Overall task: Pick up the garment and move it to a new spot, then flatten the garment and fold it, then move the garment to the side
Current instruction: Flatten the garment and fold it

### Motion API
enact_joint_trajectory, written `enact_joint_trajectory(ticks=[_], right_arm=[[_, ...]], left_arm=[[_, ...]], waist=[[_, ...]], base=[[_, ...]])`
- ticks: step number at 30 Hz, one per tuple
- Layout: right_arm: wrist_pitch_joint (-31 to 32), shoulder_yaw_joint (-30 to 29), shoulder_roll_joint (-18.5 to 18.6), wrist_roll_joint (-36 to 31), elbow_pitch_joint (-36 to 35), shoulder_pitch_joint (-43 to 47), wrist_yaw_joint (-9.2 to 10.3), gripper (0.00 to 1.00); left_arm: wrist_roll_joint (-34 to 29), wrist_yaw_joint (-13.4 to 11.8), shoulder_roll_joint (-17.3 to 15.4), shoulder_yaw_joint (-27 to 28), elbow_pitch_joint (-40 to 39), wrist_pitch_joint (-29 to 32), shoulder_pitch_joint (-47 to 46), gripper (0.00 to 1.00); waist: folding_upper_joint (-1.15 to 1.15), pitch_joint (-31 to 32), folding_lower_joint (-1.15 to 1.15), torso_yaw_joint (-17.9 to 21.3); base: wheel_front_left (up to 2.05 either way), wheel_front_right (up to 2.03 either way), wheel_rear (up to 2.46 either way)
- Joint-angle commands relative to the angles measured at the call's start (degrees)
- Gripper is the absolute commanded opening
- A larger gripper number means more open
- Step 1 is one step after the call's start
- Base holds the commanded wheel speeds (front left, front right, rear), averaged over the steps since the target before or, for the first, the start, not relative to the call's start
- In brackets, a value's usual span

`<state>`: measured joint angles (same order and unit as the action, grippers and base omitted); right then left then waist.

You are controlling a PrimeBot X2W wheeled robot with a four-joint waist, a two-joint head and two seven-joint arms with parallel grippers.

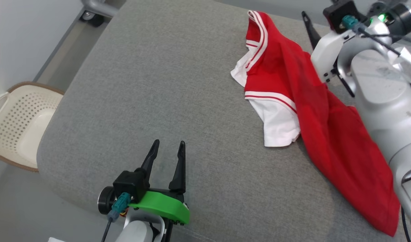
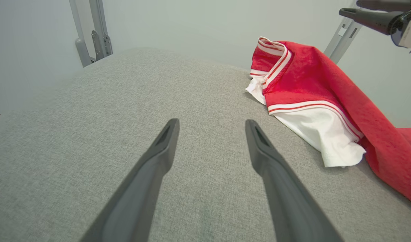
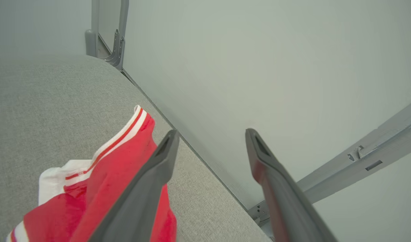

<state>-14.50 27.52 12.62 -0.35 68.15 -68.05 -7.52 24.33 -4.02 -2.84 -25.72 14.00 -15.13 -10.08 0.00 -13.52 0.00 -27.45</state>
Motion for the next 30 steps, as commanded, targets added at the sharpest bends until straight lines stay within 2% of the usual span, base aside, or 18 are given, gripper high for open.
enact_joint_trajectory(ticks=[1, 5, 9, 13, 18, 25, 30], right_arm=[[-0.5, 1.0, -0.6, 0.7, -1.6, 2.5, 0.06, 1.0], [-0.7, 3.4, -1.7, 3.8, -10.1, 9.3, 0.06, 1.0], [-0.7, 8.3, -1.5, 6.6, -19.6, 18.0, 0.06, 1.0], [-0.7, 14.8, -1.7, 8.9, -23.1, 23.3, 0.06, 1.0], [0.6, 18.7, -1.1, 8.9, -21.1, 23.3, 0.07, 1.0], [2.0, 17.4, -2.8, 6.7, -13.1, 20.9, 0.06, 1.0], [3.6, 15.8, -2.5, 3.7, -6.4, 19.0, 0.07, 1.0]], left_arm=[[-0.9, 0.4, -0.1, 0.6, 0.2, 0.0, -0.7, 1.0], [-2.1, 0.9, -0.1, 1.8, 0.4, 0.0, -0.7, 1.0], [-3.2, 1.3, -0.1, 2.8, 0.6, 0.0, -0.5, 1.0], [-3.7, 1.9, -0.1, 3.2, 0.9, 0.0, -0.4, 1.0], [-3.8, 2.3, -0.1, 2.9, 0.9, 0.0, -1.0, 1.0], [-2.6, 1.8, -0.1, 2.2, 0.5, 0.0, -1.1, 1.0], [-1.6, 1.4, -0.1, 1.7, 0.3, 0.0, -0.7, 1.0]], waist=[[0.0, 1.1, 0.0, 4.1], [0.0, 1.7, 0.0, 6.8], [0.0, 2.2, 0.0, 8.5], [0.0, 2.4, 0.0, 8.8], [0.0, 2.2, 0.0, 7.4], [0.0, 1.4, 0.0, 3.8], [0.0, 1.3, 0.0, 1.2]], base=[[0.0, 0.0, 0.0], [0.0, 0.0, 0.0], [0.0, 0.0, 0.0], [0.0, 0.0, 0.0], [0.0, 0.0, 0.0], [0.0, 0.0, 0.0], [0.0, 0.0, 0.0]])
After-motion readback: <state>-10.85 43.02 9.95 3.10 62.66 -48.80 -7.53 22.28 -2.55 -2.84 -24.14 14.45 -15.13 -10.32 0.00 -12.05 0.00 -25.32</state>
